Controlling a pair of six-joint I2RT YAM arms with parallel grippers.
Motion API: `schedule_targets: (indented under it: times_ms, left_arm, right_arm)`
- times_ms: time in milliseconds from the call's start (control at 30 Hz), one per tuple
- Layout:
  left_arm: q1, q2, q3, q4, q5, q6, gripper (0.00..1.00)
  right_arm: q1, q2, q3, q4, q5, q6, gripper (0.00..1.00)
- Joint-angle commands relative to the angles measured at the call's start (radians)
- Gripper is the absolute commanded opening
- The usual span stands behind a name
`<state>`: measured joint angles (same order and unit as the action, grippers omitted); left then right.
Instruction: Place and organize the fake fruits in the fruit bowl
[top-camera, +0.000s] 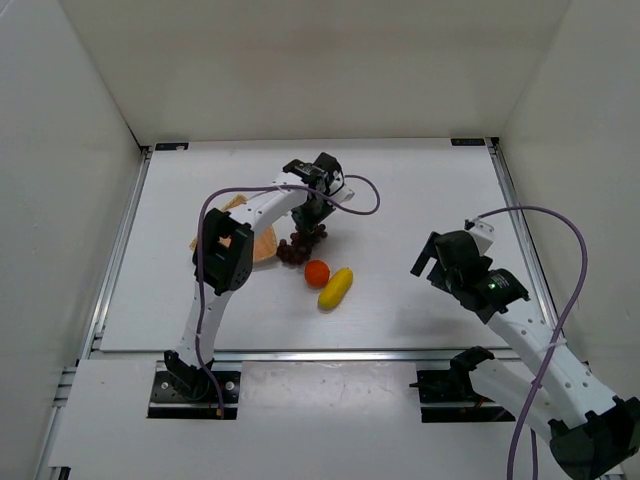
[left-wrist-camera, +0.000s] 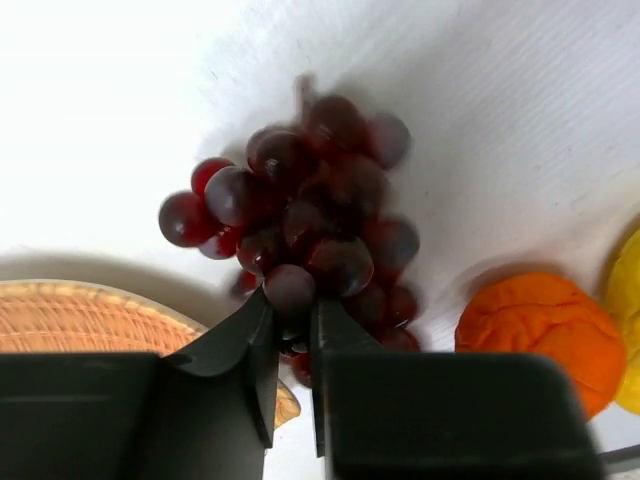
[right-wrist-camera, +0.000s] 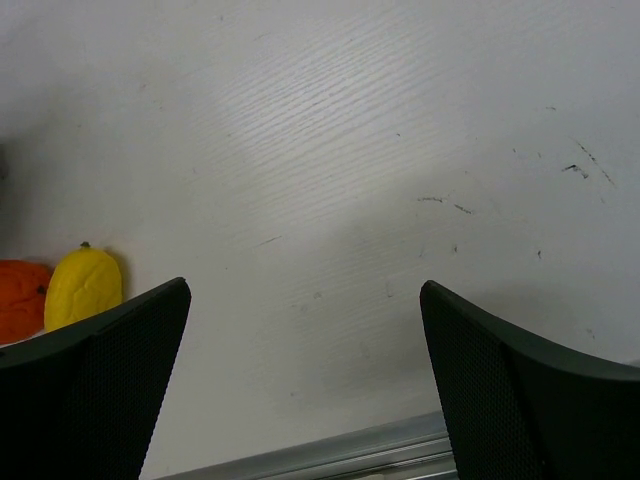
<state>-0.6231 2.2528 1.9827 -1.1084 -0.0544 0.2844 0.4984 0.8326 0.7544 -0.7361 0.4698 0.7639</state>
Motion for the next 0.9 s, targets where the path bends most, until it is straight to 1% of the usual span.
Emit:
schedule_targets:
  times_ms: [0, 33, 67, 100, 133, 167, 200, 267, 300, 333, 400, 433, 467, 533, 567, 600, 667, 700, 733, 800, 867]
  left_arm:
    - [-0.001, -0.045, 0.08, 0.009, 0.015, -0.024, 0.12]
    - [-0.001, -0.061, 0.1, 0.009, -0.03, -0.034, 0.1]
    - [-0.001, -0.079, 0.1, 0.009, -0.044, -0.034, 0.1]
    - [0.009, -0.126, 0.1, 0.009, -0.044, -0.034, 0.1]
    - [0.02, -0.154, 0.1, 0.009, -0.044, -0.043, 0.1]
    - [0.02, -0.183, 0.11, 0.021, -0.044, -0.044, 0.1]
    - [0.032, -0.241, 0.11, 0.021, -0.044, -0.044, 0.1]
    - [0.059, -0.298, 0.11, 0.031, -0.073, -0.053, 0.1]
    - [0.069, -0.326, 0.11, 0.041, -0.088, -0.053, 0.1]
    - [0.1, -0.381, 0.11, 0.041, -0.105, -0.053, 0.1]
    - [0.14, -0.436, 0.068, 0.041, -0.131, -0.053, 0.1]
    - [0.184, -0.49, 0.047, 0.041, -0.131, -0.044, 0.1]
    - [0.206, -0.515, -0.005, 0.041, -0.131, -0.044, 0.1]
    - [0.244, -0.564, -0.063, 0.051, -0.131, -0.034, 0.1]
    - [0.284, -0.608, -0.096, 0.051, -0.11, -0.034, 0.1]
    - [0.304, -0.627, -0.16, 0.065, -0.11, -0.034, 0.1]
    - [0.36, -0.654, -0.235, 0.103, -0.064, -0.024, 0.1]
    - [0.376, -0.665, -0.298, 0.114, -0.044, -0.013, 0.1]
    - [0.391, -0.665, -0.326, 0.125, -0.016, -0.004, 0.1]
    - [0.404, -0.648, -0.358, 0.134, 0.024, -0.004, 0.1]
    - [0.413, -0.633, -0.372, 0.15, 0.024, -0.004, 0.1]
  right_arm:
    - [0.0, -0.024, -0.023, 0.013, 0.003, 0.021, 1.0]
    - [0.0, -0.024, -0.023, 0.033, -0.019, 0.021, 1.0]
    - [0.0, -0.024, -0.039, 0.061, -0.046, 0.003, 1.0]
    - [0.012, -0.007, -0.049, 0.137, -0.081, -0.023, 1.0]
    - [0.028, 0.008, -0.049, 0.171, -0.144, -0.075, 1.0]
    - [0.037, 0.028, -0.049, 0.196, -0.158, -0.09, 1.0]
    - [0.046, 0.087, -0.031, 0.207, -0.158, -0.09, 1.0]
    - [0.066, 0.161, 0.047, 0.207, -0.158, -0.1, 1.0]
    - [0.066, 0.233, 0.075, 0.207, -0.168, -0.1, 1.0]
    - [0.083, 0.265, 0.103, 0.207, -0.168, -0.1, 1.0]
    - [0.117, 0.356, 0.17, 0.216, -0.177, -0.072, 1.0]
    - [0.117, 0.382, 0.183, 0.242, -0.21, -0.043, 1.0]
    - [0.127, 0.426, 0.183, 0.259, -0.235, -0.025, 1.0]
    - [0.127, 0.465, 0.183, 0.306, -0.292, 0.001, 1.0]
    - [0.137, 0.505, 0.192, 0.351, -0.319, 0.024, 1.0]
    - [0.137, 0.526, 0.192, 0.366, -0.367, 0.037, 1.0]
    - [0.158, 0.604, 0.235, 0.377, -0.396, 0.055, 1.0]
    - [0.158, 0.632, 0.252, 0.377, -0.407, 0.069, 1.0]
    - [0.158, 0.658, 0.266, 0.368, -0.407, 0.069, 1.0]
    - [0.169, 0.726, 0.301, 0.359, -0.434, 0.101, 1.0]
    - [0.18, 0.772, 0.315, 0.359, -0.435, 0.112, 1.0]
